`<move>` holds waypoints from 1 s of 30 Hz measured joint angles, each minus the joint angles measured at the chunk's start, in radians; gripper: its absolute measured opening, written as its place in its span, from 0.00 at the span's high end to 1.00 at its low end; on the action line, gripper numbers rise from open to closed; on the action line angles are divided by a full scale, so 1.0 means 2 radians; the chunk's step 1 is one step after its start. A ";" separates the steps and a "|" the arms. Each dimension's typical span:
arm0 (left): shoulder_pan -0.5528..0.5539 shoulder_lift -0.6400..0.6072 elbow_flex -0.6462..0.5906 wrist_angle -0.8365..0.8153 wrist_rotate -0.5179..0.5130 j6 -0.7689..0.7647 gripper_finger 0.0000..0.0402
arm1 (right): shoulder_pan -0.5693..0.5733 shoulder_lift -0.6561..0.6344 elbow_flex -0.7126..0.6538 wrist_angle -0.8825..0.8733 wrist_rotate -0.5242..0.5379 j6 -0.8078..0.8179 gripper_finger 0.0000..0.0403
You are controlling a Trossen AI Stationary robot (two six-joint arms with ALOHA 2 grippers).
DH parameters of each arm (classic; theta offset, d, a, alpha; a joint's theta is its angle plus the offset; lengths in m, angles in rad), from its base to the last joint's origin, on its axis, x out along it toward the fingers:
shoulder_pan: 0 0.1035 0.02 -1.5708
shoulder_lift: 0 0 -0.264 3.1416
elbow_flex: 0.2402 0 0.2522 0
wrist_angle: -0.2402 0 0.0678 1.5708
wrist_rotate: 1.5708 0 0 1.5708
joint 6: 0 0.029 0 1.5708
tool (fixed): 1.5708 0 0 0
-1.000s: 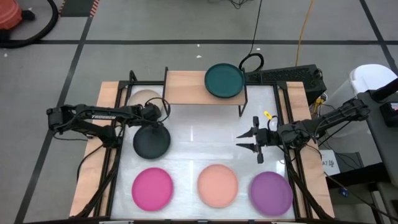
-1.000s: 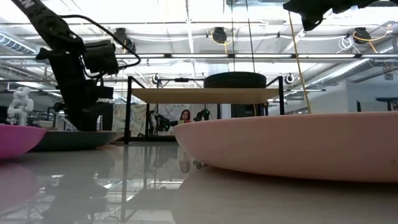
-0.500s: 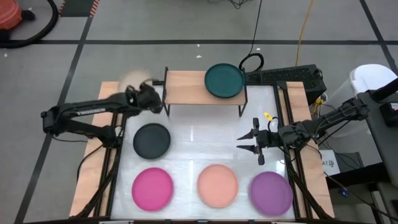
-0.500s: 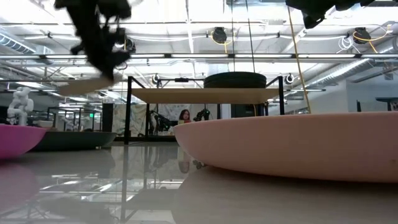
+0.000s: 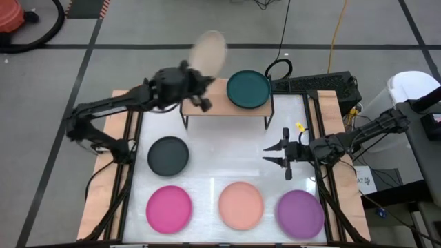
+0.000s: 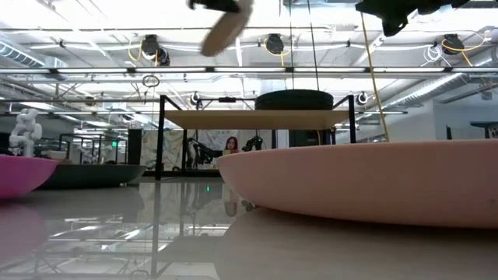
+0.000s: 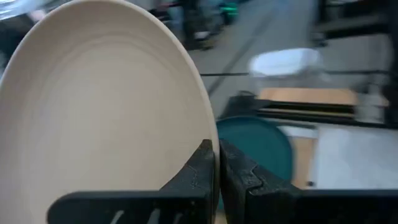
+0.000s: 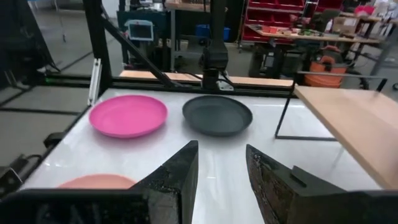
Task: Place and stack plates onto a shelf
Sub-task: Put the brown plate on the dark green plate on the shelf
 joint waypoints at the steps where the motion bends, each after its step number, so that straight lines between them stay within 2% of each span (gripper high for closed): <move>1: 0.000 0.023 0.017 0.000 0.023 0.012 0.98 | 0.000 0.000 0.000 0.000 0.000 0.006 0.71; 5: -0.001 0.109 0.082 -0.016 0.091 0.067 0.98 | 0.002 0.000 0.000 -0.003 -0.001 0.027 0.71; 14: 0.002 0.233 0.183 -0.083 0.101 0.109 0.97 | 0.025 0.000 0.000 -0.007 -0.014 0.024 0.71; 25: 0.004 0.255 0.192 -0.087 0.101 0.117 0.92 | 0.026 0.000 0.000 -0.025 -0.014 0.033 0.71; 30: 0.001 0.255 0.192 -0.093 0.101 0.113 0.82 | 0.026 0.000 0.000 -0.025 -0.014 0.034 0.71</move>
